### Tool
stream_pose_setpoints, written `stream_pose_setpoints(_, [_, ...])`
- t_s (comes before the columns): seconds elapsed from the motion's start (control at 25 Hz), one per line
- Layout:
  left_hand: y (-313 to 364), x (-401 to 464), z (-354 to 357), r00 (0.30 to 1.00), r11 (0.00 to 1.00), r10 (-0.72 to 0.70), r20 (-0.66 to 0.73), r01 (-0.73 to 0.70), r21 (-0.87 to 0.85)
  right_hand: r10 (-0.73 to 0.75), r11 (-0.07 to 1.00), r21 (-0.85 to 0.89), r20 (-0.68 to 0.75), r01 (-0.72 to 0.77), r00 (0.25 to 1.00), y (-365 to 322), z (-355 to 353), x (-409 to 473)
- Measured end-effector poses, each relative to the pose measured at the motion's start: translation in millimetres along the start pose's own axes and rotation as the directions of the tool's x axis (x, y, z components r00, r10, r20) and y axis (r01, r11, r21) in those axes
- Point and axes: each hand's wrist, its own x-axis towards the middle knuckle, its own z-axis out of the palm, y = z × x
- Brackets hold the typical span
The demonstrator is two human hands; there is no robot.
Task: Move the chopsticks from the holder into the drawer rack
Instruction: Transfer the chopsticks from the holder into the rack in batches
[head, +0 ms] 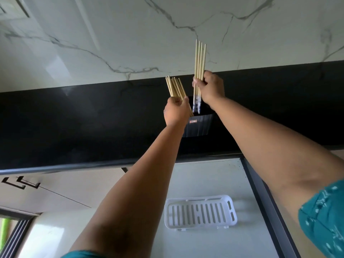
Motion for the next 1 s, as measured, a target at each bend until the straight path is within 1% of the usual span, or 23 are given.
stream_pose_setpoints(0.04, [17.8,-13.9,-2.3,1.000,0.997,0.001,0.008,0.000,-0.081,-0.100,0.994,0.033,-0.095,0.103,0.990,-11.1,-10.6,-11.5])
stream_pose_setpoints(0.08, [33.0,-32.0,-7.1,0.999,0.988,0.035,0.026,-0.031,-0.154,-0.224,0.972,0.030,-0.189,0.234,0.956,-20.9,-25.9,-27.2])
stream_pose_setpoints(0.12, [40.5,-52.7,-12.5,0.995,0.972,0.080,0.059,-0.065,-0.227,-0.338,0.937,0.000,-0.265,0.350,0.903,-30.6,-33.1,-48.4])
stream_pose_setpoints(0.16, [41.3,-74.8,-17.4,0.988,0.950,0.113,0.108,-0.075,-0.304,-0.434,0.898,-0.058,-0.274,0.436,0.858,-33.4,-38.5,-72.3])
stream_pose_setpoints(0.2, [36.2,-95.3,-21.3,0.979,0.925,0.117,0.166,-0.046,-0.378,-0.494,0.866,-0.186,-0.177,0.464,0.851,-35.7,-37.1,-101.6])
stream_pose_setpoints(0.24, [25.5,-111.7,-23.3,0.969,0.887,0.078,0.233,0.039,-0.460,-0.461,0.831,-0.350,0.003,0.433,0.887,-37.2,-26.7,-137.9])
stream_pose_setpoints(0.28, [9.8,-126.6,-23.2,0.960,0.828,0.003,0.280,0.154,-0.538,-0.391,0.815,-0.426,0.098,0.393,0.915,-31.7,-16.5,-172.1])
stream_pose_setpoints(0.32, [-10.3,-137.9,-21.1,0.953,0.769,-0.118,0.280,0.266,-0.581,-0.400,0.790,-0.473,0.087,0.391,0.913,-17.8,-11.5,-197.4])
stream_pose_setpoints(0.36, [-30.9,-145.2,-18.9,0.930,0.729,-0.257,0.264,0.366,-0.579,-0.343,0.813,-0.457,0.128,0.362,0.931,-5.5,-11.2,-214.8])
stream_pose_setpoints(0.4, [-51.4,-151.1,-16.9,0.889,0.708,-0.388,0.244,0.457,-0.539,-0.376,0.795,-0.448,0.165,0.409,0.912,7.9,-12.1,-231.2])
stream_pose_setpoints(0.44, [-72.4,-156.5,-15.8,0.840,0.690,-0.490,0.231,0.536,-0.487,-0.338,0.810,-0.412,0.254,0.418,0.906,24.0,-14.8,-243.9])
stream_pose_setpoints(0.48, [-95.3,-161.5,-15.5,0.797,0.669,-0.556,0.238,0.598,-0.441,-0.242,0.847,-0.383,0.339,0.369,0.909,40.9,-15.8,-257.7])
stream_pose_setpoints(0.52, [-117.7,-165.3,-16.2,0.760,0.634,-0.591,0.272,0.645,-0.427,-0.136,0.871,-0.369,0.456,0.326,0.880,55.0,-8.8,-273.8])
stream_pose_setpoints(0.56, [-140.0,-168.0,-17.8,0.737,0.589,-0.596,0.320,0.672,-0.449,-0.101,0.864,-0.373,0.530,0.338,0.842,71.9,-5.1,-287.1])
stream_pose_setpoints(0.6, [-160.2,-169.8,-20.6,0.724,0.536,-0.581,0.372,0.684,-0.495,-0.056,0.840,-0.412,0.582,0.354,0.811,86.7,-2.3,-298.5])
stream_pose_setpoints(0.68, [-194.2,-171.1,-25.9,0.699,0.410,-0.547,0.461,0.704,-0.580,0.059,0.792,-0.497,0.639,0.354,0.767,112.4,-2.4,-308.6])
stream_pose_setpoints(0.72, [-206.8,-172.6,-26.6,0.684,0.365,-0.538,0.493,0.716,-0.595,0.097,0.780,-0.515,0.662,0.357,0.743,124.2,-4.3,-310.2])
stream_pose_setpoints(0.8, [-223.7,-176.2,-25.4,0.660,0.341,-0.544,0.518,0.738,-0.582,0.161,0.742,-0.527,0.739,0.413,0.654,142.5,-5.3,-312.0])
stream_pose_setpoints(0.84, [-230.2,-175.9,-25.4,0.656,0.339,-0.563,0.502,0.738,-0.584,0.190,0.711,-0.545,0.758,0.445,0.624,148.7,-4.6,-312.3])
stream_pose_setpoints(0.88, [-237.2,-174.4,-27.2,0.659,0.338,-0.598,0.455,0.723,-0.603,0.207,0.691,-0.554,0.767,0.464,0.608,153.0,-2.8,-312.6])
stream_pose_setpoints(0.92, [-244.0,-171.2,-32.1,0.669,0.355,-0.642,0.375,0.693,-0.627,0.216,0.664,-0.564,0.773,0.491,0.596,158.5,-0.9,-312.5])
stream_pose_setpoints(0.96, [-250.8,-166.6,-39.7,0.676,0.396,-0.686,0.268,0.656,-0.642,0.213,0.643,-0.567,0.778,0.514,0.592,166.1,1.7,-311.8])
stream_pose_setpoints(1.0, [-258.3,-162.1,-49.5,0.690,0.479,-0.713,0.129,0.613,-0.628,0.214,0.631,-0.569,0.781,0.528,0.586,173.9,4.3,-311.5])
